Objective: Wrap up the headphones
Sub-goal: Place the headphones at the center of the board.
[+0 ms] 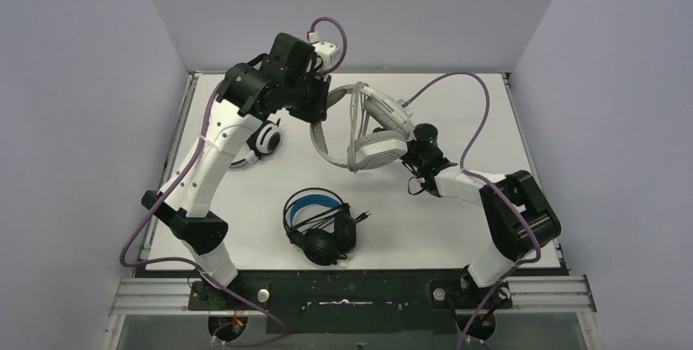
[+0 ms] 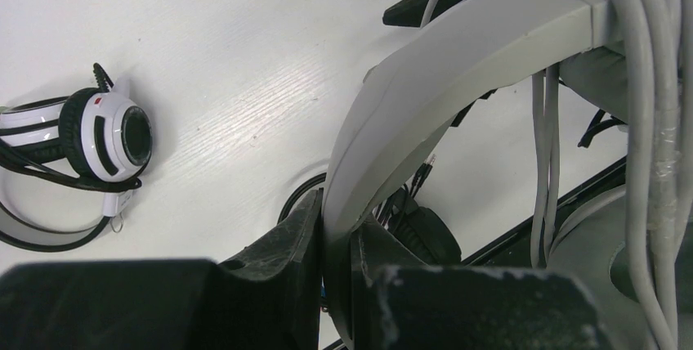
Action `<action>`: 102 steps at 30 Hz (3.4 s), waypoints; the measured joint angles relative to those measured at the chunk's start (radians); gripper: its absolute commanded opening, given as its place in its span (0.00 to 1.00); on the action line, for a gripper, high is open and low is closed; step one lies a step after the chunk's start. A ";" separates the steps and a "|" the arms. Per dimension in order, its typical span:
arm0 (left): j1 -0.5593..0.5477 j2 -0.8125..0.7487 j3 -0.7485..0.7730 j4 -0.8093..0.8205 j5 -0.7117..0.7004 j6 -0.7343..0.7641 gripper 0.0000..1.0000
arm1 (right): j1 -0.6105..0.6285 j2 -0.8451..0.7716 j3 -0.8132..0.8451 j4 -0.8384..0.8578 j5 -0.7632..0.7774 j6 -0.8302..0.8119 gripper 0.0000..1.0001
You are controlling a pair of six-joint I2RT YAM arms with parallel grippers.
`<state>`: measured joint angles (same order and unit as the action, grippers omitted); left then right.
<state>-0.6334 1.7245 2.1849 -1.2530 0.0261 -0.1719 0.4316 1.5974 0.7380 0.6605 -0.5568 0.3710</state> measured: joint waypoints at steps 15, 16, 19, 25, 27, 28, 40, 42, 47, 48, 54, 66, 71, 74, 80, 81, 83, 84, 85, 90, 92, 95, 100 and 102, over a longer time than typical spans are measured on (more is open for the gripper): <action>0.000 0.000 0.000 0.000 0.009 0.000 0.00 | 0.003 0.092 0.018 0.080 -0.009 0.027 0.52; 0.000 0.000 0.000 0.000 0.009 0.000 0.00 | 0.003 0.099 0.020 0.079 -0.011 0.031 0.51; 0.000 0.000 0.000 0.000 0.009 0.000 0.00 | 0.003 0.109 0.023 0.079 -0.013 0.037 0.52; 0.000 0.000 0.000 0.000 0.013 0.000 0.00 | 0.003 0.114 0.026 0.090 -0.016 0.045 0.54; 0.000 0.000 0.000 0.000 0.013 0.000 0.00 | 0.003 0.114 0.026 0.093 -0.016 0.047 0.53; 0.000 0.000 0.000 0.000 0.013 0.000 0.00 | 0.003 0.114 0.026 0.094 -0.016 0.048 0.52; 0.000 0.000 0.000 0.000 0.024 0.000 0.00 | 0.003 0.135 0.063 0.095 -0.032 0.060 0.32; 0.000 0.000 0.000 0.000 0.024 0.000 0.00 | 0.003 0.135 0.066 0.095 -0.036 0.068 0.22; 0.000 0.000 -0.006 0.033 0.011 0.001 0.00 | 0.000 0.136 0.066 0.093 -0.059 0.154 0.07; 0.000 0.000 -0.016 0.057 0.002 0.000 0.00 | -0.002 0.136 0.068 0.092 -0.069 0.183 0.04; 0.012 -0.025 -0.212 0.282 -0.086 -0.024 0.00 | -0.043 0.185 0.058 0.107 -0.153 0.459 0.00; 0.029 -0.032 -0.651 0.663 -0.309 -0.217 0.00 | -0.122 0.376 -0.169 0.419 -0.193 0.933 0.00; 0.019 0.026 -0.670 0.701 -0.372 -0.315 0.00 | -0.109 0.396 -0.222 0.493 -0.144 0.974 0.00; 0.015 0.073 -0.689 0.732 -0.391 -0.378 0.00 | -0.108 0.396 -0.248 0.513 -0.109 0.976 0.00; 0.012 0.153 -0.708 0.733 -0.397 -0.471 0.00 | -0.108 0.396 -0.295 0.528 -0.043 0.974 0.00; 0.012 0.159 -0.710 0.733 -0.397 -0.478 0.00 | -0.106 0.396 -0.299 0.528 -0.035 0.974 0.00; 0.010 0.173 -0.711 0.733 -0.397 -0.491 0.00 | -0.103 0.396 -0.304 0.533 -0.023 0.973 0.00; 0.010 0.180 -0.711 0.733 -0.397 -0.496 0.00 | -0.103 0.396 -0.307 0.535 -0.019 0.973 0.00; 0.010 0.185 -0.712 0.734 -0.397 -0.499 0.00 | -0.103 0.396 -0.309 0.536 -0.016 0.973 0.00; 0.013 0.205 -0.737 0.742 -0.392 -0.502 0.00 | -0.094 0.373 -0.325 0.503 0.001 0.954 0.00; 0.015 0.221 -0.742 0.743 -0.387 -0.502 0.00 | -0.082 0.357 -0.332 0.497 0.004 0.951 0.00; 0.019 0.242 -0.765 0.761 -0.377 -0.499 0.00 | -0.066 0.351 -0.344 0.508 0.003 0.962 0.00; 0.021 0.256 -0.807 0.801 -0.363 -0.497 0.00 | -0.056 0.367 -0.370 0.596 -0.001 1.037 0.01; 0.021 0.257 -0.810 0.815 -0.361 -0.496 0.00 | -0.050 0.381 -0.376 0.639 0.000 1.066 0.02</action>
<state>-0.6121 1.9812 1.3750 -0.4377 -0.3347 -0.6682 0.3813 1.9785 0.3622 1.2991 -0.5568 1.4372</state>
